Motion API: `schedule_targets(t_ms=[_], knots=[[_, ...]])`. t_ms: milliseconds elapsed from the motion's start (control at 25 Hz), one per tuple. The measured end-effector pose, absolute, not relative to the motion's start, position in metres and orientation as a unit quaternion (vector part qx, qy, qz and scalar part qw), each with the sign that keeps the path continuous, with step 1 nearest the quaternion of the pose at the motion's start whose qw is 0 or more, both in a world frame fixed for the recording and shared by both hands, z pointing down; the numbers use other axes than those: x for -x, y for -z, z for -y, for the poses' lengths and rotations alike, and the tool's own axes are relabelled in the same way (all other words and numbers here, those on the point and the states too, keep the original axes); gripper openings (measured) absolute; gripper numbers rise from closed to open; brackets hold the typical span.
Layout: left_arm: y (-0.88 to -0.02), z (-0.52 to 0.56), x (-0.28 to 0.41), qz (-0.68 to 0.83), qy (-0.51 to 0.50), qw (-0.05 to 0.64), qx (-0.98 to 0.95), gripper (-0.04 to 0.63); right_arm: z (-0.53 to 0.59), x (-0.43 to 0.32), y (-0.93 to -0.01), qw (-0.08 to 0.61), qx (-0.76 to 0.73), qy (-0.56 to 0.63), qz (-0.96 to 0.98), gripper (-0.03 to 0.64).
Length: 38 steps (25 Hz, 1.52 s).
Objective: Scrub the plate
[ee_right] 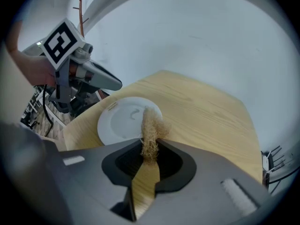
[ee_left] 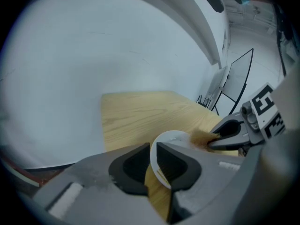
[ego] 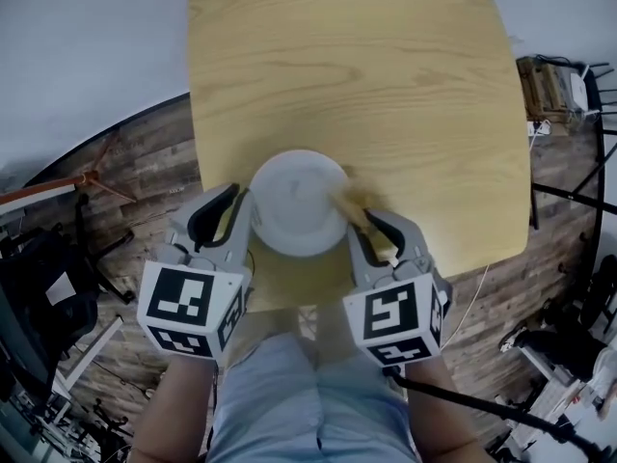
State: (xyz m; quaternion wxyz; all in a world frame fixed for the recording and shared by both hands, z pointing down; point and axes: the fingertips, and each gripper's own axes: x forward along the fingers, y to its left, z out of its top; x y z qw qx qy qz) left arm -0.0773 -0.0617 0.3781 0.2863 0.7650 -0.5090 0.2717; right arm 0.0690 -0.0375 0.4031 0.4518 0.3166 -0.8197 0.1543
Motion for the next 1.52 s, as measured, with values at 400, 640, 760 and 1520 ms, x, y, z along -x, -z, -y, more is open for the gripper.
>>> schedule_targets(t_ms=[400,640,760,1520], knots=[[-0.283,0.055,0.079,0.583,-0.199,0.196,-0.763,0.055,0.065,-0.081,-0.329,0.351,-0.371,-0.112,0.852,0.072],[-0.154,0.032,0.081,0.664,-0.089,0.066,-0.739,0.055,0.069,-0.058,-0.204,0.169,-0.352,-0.08,0.917,0.074],[-0.107,0.015,0.074,0.687,-0.058,0.015,-0.725,0.055,0.06,-0.041,-0.135,0.086,-0.327,-0.043,0.94,0.075],[-0.043,-0.039,0.056,0.695,-0.02,-0.053,-0.717,0.021,-0.002,-0.01,-0.068,0.028,-0.324,0.018,0.945,0.072]])
